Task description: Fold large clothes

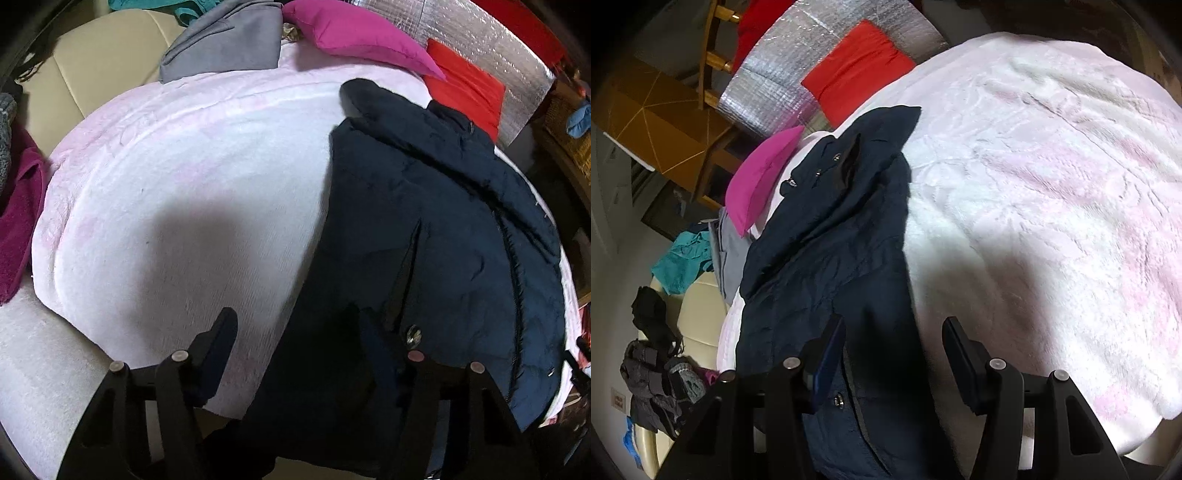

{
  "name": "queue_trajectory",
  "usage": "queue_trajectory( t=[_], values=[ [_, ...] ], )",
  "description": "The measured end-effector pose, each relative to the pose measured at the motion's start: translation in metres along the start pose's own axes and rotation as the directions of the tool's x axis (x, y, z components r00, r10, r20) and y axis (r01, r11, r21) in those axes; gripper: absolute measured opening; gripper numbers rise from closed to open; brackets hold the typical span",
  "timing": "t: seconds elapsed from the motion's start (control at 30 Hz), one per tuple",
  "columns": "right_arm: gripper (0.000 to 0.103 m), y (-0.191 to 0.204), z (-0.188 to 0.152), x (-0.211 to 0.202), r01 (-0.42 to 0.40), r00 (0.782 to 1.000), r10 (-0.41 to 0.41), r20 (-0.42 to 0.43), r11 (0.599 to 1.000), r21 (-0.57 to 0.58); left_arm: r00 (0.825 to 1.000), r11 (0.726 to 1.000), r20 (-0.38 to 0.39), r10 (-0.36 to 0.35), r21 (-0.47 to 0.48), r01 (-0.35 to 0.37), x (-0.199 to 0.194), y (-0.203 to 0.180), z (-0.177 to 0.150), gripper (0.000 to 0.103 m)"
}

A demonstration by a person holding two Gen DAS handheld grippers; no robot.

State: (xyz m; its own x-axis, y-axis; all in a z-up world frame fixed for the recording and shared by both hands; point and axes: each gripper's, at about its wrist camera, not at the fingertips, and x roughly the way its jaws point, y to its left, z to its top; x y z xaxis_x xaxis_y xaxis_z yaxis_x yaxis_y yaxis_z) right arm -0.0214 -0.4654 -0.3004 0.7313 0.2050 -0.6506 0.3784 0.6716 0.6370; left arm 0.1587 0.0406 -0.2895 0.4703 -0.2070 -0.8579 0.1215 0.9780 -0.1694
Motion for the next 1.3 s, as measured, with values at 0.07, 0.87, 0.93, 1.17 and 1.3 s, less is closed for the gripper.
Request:
queue_trajectory(
  t=[0.07,0.87,0.93,1.17,1.3],
  values=[
    [0.059,0.002,-0.003,-0.001,0.014,1.0,-0.014,0.005,1.0,0.005,1.0,1.0,-0.018,0.015,0.015,-0.015,0.004,-0.002,-0.004,0.072],
    [0.054,0.024,-0.064,0.008,-0.08,0.994,0.073,-0.081,0.993,-0.082,0.99,0.991,-0.043,-0.133,-0.019,0.132,-0.008,0.008,-0.031,0.044],
    [0.054,0.024,-0.064,0.008,-0.073,0.994,0.066,-0.084,0.993,-0.088,0.992,0.994,-0.066,-0.111,-0.02,0.11,0.0,0.006,-0.028,0.047],
    [0.056,0.026,-0.069,0.018,0.0,0.992,-0.017,-0.126,0.991,-0.131,0.982,0.988,-0.135,-0.133,-0.098,0.12,0.007,0.02,-0.032,0.06],
    [0.04,0.059,-0.071,0.022,0.015,0.991,-0.052,-0.124,0.958,-0.285,0.976,0.984,-0.151,-0.158,-0.107,0.142,0.001,0.019,-0.035,0.031]
  ],
)
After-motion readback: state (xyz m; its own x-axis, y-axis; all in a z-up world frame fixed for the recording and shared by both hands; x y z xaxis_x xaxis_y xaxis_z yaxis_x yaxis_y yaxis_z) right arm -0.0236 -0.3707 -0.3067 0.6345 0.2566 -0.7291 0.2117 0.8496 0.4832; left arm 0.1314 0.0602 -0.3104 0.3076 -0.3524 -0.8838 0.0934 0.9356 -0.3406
